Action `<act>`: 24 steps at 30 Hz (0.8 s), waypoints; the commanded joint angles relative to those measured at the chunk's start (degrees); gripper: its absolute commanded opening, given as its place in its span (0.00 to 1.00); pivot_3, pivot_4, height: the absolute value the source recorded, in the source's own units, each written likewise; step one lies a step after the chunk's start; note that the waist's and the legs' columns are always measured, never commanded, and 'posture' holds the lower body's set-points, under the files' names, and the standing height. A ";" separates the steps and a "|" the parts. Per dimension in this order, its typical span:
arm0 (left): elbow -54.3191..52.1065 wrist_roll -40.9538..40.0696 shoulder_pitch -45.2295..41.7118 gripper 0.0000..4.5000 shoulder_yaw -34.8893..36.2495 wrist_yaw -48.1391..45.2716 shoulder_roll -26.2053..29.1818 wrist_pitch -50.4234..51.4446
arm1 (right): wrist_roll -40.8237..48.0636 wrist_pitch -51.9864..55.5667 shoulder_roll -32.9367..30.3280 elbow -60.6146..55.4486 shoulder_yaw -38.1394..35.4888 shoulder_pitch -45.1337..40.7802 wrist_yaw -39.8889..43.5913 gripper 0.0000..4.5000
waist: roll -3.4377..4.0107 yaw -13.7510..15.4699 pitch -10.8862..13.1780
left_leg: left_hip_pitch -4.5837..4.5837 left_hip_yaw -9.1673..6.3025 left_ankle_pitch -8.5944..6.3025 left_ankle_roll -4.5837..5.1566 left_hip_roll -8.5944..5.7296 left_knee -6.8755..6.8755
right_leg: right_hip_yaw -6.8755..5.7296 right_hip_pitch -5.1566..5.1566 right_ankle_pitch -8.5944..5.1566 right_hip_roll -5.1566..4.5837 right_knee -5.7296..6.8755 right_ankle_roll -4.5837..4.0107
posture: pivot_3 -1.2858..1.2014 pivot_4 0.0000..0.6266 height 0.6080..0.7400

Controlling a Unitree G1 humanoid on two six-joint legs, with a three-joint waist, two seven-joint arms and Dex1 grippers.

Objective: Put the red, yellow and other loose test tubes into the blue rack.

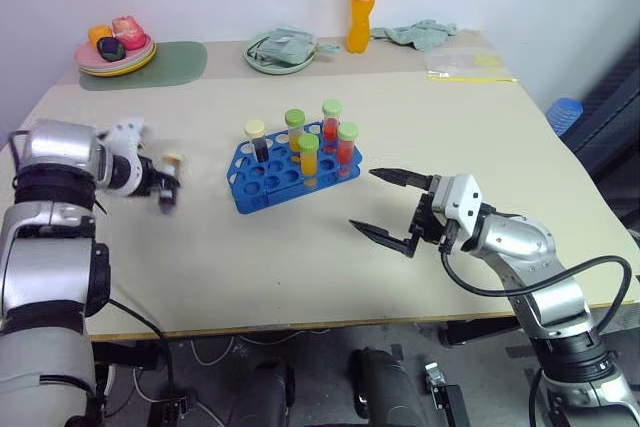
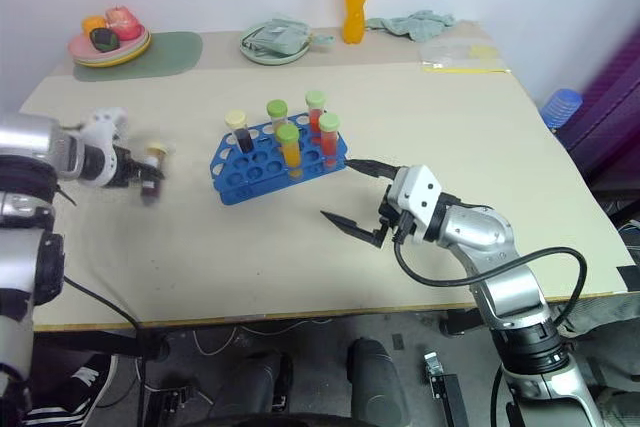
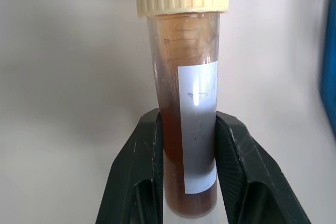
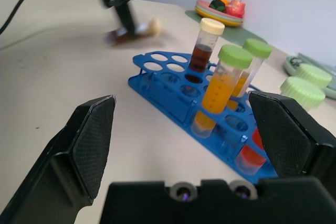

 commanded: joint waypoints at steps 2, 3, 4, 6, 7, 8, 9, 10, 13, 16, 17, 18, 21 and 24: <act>-27.20 -4.44 15.02 0.18 10.98 4.98 -7.51 -25.61 | 5.94 4.49 -0.71 -3.91 -2.88 0.49 0.58 1.00 | -0.02 0.92 -0.03 | -0.04 0.03 0.05 -0.12 -0.05 0.05 | 0.04 0.01 0.01 -0.11 -0.02 0.01 | 0.52 0.24 1.00; -31.55 -5.29 18.74 0.18 11.85 5.57 -10.57 -31.63 | 8.36 6.87 -0.74 -4.16 -3.32 0.63 0.94 1.00 | -0.03 1.35 -0.04 | -0.04 0.07 0.05 -0.13 -0.05 0.04 | 0.05 0.01 0.03 -0.12 -0.10 0.01 | 0.52 0.24 1.00; -34.67 -4.50 21.55 0.18 11.58 6.69 -12.29 -37.00 | 10.67 9.40 -0.85 -4.36 -3.79 0.69 1.20 1.00 | -0.04 1.63 -0.04 | -0.04 0.08 0.05 -0.12 -0.05 0.03 | 0.07 0.03 0.03 -0.16 -0.15 0.01 | 0.52 0.24 1.00; -38.91 -3.81 25.46 0.18 10.17 7.44 -15.24 -44.56 | 14.08 13.30 -1.22 -5.18 -4.23 0.82 1.83 1.00 | -0.07 2.01 -0.06 | -0.05 0.04 -0.01 -0.03 -0.05 0.04 | 0.04 0.05 0.04 -0.16 -0.18 0.00 | 0.52 0.24 1.00; -40.13 -3.03 26.87 0.18 8.80 7.54 -16.11 -48.15 | 14.88 14.33 -1.46 -5.62 -4.26 0.86 2.08 1.00 | -0.07 2.27 -0.06 | -0.05 0.03 -0.01 -0.02 -0.05 0.04 | 0.03 0.05 0.04 -0.16 -0.18 0.00 | 0.52 0.24 1.00; -41.31 -2.79 28.08 0.18 7.29 6.63 -16.91 -52.12 | 15.77 15.68 -1.74 -6.24 -4.30 0.77 2.07 1.00 | -0.07 2.51 -0.06 | -0.05 0.03 -0.02 -0.01 -0.06 0.04 | 0.03 0.07 0.04 -0.15 -0.18 0.00 | 0.52 0.24 1.00; -42.06 -2.32 28.91 0.18 5.93 6.36 -17.55 -55.21 | 16.22 16.59 -1.94 -6.67 -4.32 0.57 1.90 1.00 | -0.07 2.71 -0.06 | -0.04 0.04 -0.02 -0.01 -0.07 0.04 | 0.02 0.08 0.05 -0.11 -0.18 0.00 | 0.52 0.24 1.00; -41.89 -0.36 29.52 0.18 4.10 7.60 -18.55 -58.69 | 16.11 16.84 -2.04 -6.89 -4.33 -0.02 1.55 1.00 | -0.07 2.88 -0.06 | -0.01 0.05 -0.02 0.00 -0.08 0.04 | 0.02 0.11 0.05 -0.07 -0.18 0.00 | 0.52 0.24 1.00; -39.45 1.96 30.37 0.18 0.28 9.21 -21.34 -64.42 | 15.53 17.27 -2.06 -7.02 -4.46 -1.75 0.46 1.00 | -0.06 2.95 -0.06 | 0.09 0.07 -0.06 0.06 -0.11 0.04 | -0.03 0.25 0.05 -0.04 -0.25 0.01 | 0.52 0.24 1.00; -35.94 3.36 30.38 0.18 -2.06 11.41 -24.38 -68.56 | 15.68 18.40 -2.12 -7.25 -4.67 -3.08 -0.46 1.00 | -0.07 2.89 -0.07 | 0.09 0.08 -0.06 0.09 -0.12 0.04 | -0.06 0.26 0.06 0.01 -0.26 0.03 | 0.52 0.24 1.00; -34.53 5.58 30.64 0.18 -3.47 12.74 -25.11 -70.68 | 15.65 18.83 -2.19 -7.53 -4.80 -3.57 -1.02 1.00 | -0.07 2.87 -0.07 | 0.09 0.08 -0.06 0.10 -0.12 0.04 | -0.06 0.25 0.06 0.03 -0.25 0.03 | 0.52 0.24 1.00; -33.53 7.13 30.81 0.18 -4.45 13.63 -25.43 -72.22 | 15.62 19.17 -2.23 -7.76 -4.91 -3.89 -1.41 1.00 | -0.07 2.83 -0.07 | 0.09 0.08 -0.06 0.10 -0.12 0.04 | -0.07 0.25 0.06 0.05 -0.25 0.03 | 0.52 0.24 1.00; -29.34 5.25 31.73 0.18 -5.59 13.08 -27.53 -77.21 | 14.89 19.22 -2.34 -7.97 -5.40 -4.39 -2.60 1.00 | -0.07 2.83 -0.07 | 0.09 0.09 -0.07 0.11 -0.12 0.04 | -0.07 0.25 0.06 0.07 -0.24 0.03 | 0.52 0.24 1.00; -25.69 2.99 32.04 0.18 -5.75 12.32 -29.25 -79.13 | 14.02 18.74 -2.44 -7.96 -5.65 -4.13 -3.22 1.00 | -0.07 2.85 -0.07 | 0.09 0.09 -0.07 0.12 -0.11 0.05 | -0.07 0.25 0.06 0.06 -0.25 0.03 | 0.52 0.24 1.00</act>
